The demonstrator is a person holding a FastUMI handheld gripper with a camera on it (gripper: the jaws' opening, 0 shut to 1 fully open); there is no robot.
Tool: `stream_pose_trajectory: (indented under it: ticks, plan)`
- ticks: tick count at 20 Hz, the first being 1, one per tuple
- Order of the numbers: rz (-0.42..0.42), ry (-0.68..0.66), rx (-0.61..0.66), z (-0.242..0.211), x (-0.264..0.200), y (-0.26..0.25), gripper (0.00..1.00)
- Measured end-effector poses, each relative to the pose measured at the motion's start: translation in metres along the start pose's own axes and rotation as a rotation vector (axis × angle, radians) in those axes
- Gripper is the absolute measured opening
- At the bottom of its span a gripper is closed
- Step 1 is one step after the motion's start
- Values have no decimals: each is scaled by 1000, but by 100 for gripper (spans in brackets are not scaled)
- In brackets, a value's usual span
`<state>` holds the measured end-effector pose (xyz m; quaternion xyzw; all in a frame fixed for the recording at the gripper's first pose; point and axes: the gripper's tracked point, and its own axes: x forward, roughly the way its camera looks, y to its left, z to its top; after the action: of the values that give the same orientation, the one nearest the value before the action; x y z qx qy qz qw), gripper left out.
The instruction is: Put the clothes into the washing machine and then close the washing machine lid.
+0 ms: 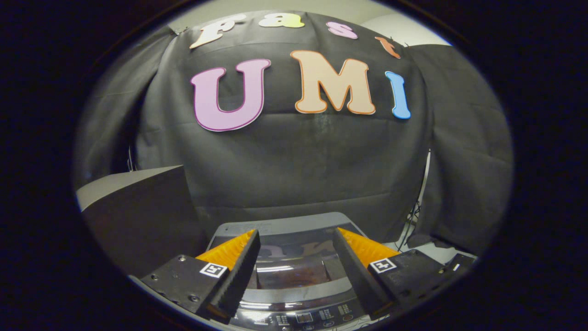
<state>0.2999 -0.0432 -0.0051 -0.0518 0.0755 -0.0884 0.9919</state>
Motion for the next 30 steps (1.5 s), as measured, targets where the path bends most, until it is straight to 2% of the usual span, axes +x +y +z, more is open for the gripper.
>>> stream_pose_trajectory:
  ticks: [9, 15, 21, 24, 30]
  plan:
    - [14, -17, -63, -7, -79, 8, 98]
    - [-2, -33, -32, 6, -128, 3, 98]
    - [28, -41, 48, 17, -175, -6, 97]
    - [19, -51, 36, 21, -198, -20, 97]
    - [69, -106, 67, 25, -241, -38, 97]
